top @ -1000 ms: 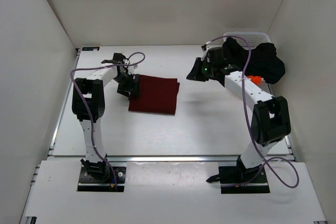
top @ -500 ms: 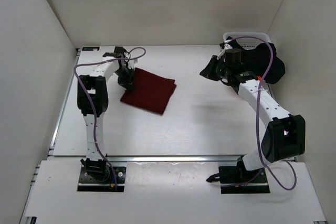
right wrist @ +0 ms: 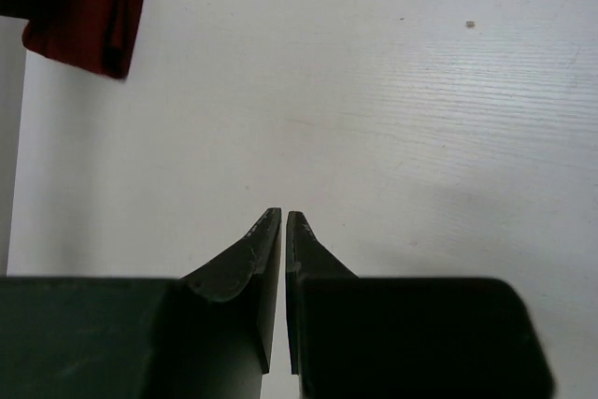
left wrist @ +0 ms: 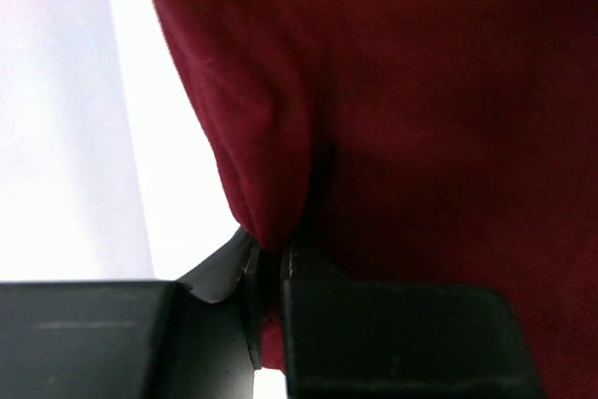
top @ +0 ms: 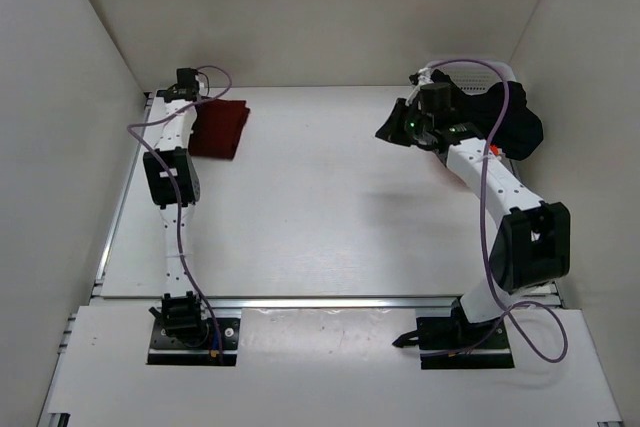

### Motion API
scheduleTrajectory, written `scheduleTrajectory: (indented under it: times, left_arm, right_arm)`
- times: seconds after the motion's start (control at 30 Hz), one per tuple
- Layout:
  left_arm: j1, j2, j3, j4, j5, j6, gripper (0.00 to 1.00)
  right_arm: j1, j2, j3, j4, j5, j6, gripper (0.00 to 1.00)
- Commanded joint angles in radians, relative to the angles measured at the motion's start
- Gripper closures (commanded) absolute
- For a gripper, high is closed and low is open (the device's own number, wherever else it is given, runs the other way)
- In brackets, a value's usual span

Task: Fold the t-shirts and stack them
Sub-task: Put the neatly folded tshirt into the corner of the board with the left arm

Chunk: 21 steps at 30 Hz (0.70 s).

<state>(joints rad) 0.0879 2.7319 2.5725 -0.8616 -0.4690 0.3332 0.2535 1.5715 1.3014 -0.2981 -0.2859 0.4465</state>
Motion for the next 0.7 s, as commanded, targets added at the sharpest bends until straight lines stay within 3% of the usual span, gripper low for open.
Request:
scheduleTrajectory:
  times: [0.0, 0.17, 0.33, 0.4, 0.43, 0.47, 0.57, 0.6, 0.67]
  left_arm:
    - [0.027, 0.028, 0.039, 0.1, -0.21, 0.092, 1.0]
    - [0.093, 0.028, -0.025, 0.211, -0.195, 0.104, 1.0]
    - [0.092, 0.075, 0.006, 0.354, -0.26, 0.239, 1.0]
    - [0.09, 0.087, 0.02, 0.398, -0.276, 0.301, 0.95]
    - [0.093, 0.089, 0.018, 0.417, -0.28, 0.311, 0.84]
    - [0.089, 0.083, 0.017, 0.432, -0.293, 0.322, 0.59]
    - [0.088, 0.065, 0.031, 0.464, -0.339, 0.31, 0.1]
    - [0.085, 0.058, 0.038, 0.461, -0.352, 0.299, 0.01]
    - [0.081, 0.023, 0.058, 0.435, -0.344, 0.274, 0.01]
  right_arm:
    - [0.019, 0.045, 0.12, -0.041, -0.007, -0.045, 0.96]
    - [0.044, 0.081, 0.183, -0.081, -0.009, -0.054, 0.96]
    - [0.053, 0.12, 0.213, -0.099, -0.029, -0.034, 0.96]
    - [0.056, 0.124, 0.213, -0.09, -0.036, -0.016, 0.96]
    - [0.052, 0.127, 0.217, -0.085, -0.041, -0.015, 0.96]
    - [0.061, 0.134, 0.225, -0.076, -0.053, -0.012, 0.96]
    - [0.073, 0.143, 0.239, -0.084, -0.055, -0.005, 0.96]
    - [0.079, 0.145, 0.233, -0.084, -0.059, -0.005, 0.96]
    - [0.088, 0.153, 0.239, -0.082, -0.071, -0.003, 0.96]
